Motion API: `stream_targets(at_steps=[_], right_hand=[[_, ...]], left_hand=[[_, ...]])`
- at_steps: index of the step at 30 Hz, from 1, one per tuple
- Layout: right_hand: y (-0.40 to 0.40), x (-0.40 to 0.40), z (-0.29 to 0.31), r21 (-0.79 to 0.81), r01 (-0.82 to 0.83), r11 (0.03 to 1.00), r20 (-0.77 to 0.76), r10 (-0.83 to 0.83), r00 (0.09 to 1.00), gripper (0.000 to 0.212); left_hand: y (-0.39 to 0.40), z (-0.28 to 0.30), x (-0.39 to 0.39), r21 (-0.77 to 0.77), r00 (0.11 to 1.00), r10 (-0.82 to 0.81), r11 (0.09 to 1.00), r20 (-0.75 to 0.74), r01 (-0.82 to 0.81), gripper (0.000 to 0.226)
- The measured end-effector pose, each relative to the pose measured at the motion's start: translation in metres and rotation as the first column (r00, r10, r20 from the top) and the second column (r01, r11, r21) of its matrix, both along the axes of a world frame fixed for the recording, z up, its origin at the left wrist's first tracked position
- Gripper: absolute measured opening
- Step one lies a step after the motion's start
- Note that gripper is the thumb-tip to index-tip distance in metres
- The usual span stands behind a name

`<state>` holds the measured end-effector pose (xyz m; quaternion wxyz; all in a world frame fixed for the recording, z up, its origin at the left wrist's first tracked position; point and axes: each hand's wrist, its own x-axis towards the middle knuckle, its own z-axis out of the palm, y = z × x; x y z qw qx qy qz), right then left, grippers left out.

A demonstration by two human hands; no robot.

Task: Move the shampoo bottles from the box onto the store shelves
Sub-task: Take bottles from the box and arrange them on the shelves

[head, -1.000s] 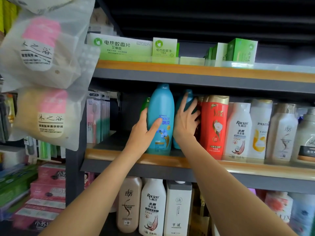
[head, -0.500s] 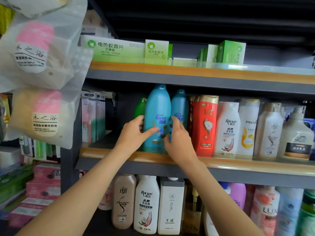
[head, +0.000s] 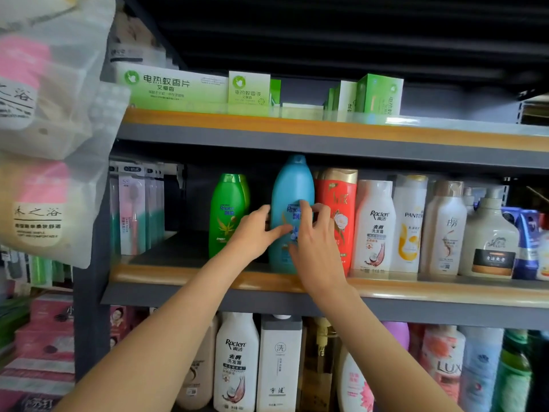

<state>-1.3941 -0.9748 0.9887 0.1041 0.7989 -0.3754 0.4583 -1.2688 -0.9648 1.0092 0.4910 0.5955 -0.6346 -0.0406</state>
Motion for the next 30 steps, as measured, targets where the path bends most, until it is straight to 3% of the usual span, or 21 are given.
stream_targets(at_steps=[12, 17, 20, 23, 25, 28, 30], right_hand=[[-0.004, 0.003, -0.001, 0.038, 0.026, 0.999, -0.036, -0.025, 0.999, 0.069], [-0.004, 0.005, -0.003, 0.006, 0.03, 1.0, -0.013, -0.03, 0.999, 0.069], [-0.005, 0.005, -0.005, -0.02, 0.021, 1.0, -0.022, -0.021, 1.0, 0.071], [-0.006, 0.004, -0.005, 0.028, -0.001, 1.0, -0.024, 0.001, 1.0, 0.06], [-0.004, 0.004, -0.002, 0.027, -0.003, 1.0, -0.009, 0.004, 1.0, 0.054], [0.004, 0.011, 0.003, -0.025, -0.097, 0.995, 0.072, 0.098, 0.993, 0.037], [0.011, 0.023, 0.006, 0.015, -0.214, 0.977, 0.089, 0.212, 0.973, 0.031]], left_hand=[[-0.006, 0.0, -0.002, 0.059, 0.972, 0.146, 0.986, 0.182, -0.159, 0.055], [-0.011, -0.007, -0.001, 0.129, 0.958, 0.145, 0.975, 0.248, -0.181, 0.078], [-0.012, -0.009, 0.001, 0.111, 0.945, 0.164, 0.973, 0.281, -0.202, 0.079], [-0.002, -0.013, -0.002, -0.007, 0.91, 0.221, 0.972, 0.352, -0.233, 0.07], [0.011, -0.016, 0.0, -0.189, 0.896, 0.266, 0.959, 0.355, -0.209, 0.055], [0.029, -0.015, 0.016, -0.472, 0.901, 0.385, 0.844, 0.201, -0.255, 0.039], [0.035, -0.011, 0.033, -0.52, 0.9, 0.435, 0.774, 0.021, -0.362, 0.041]])
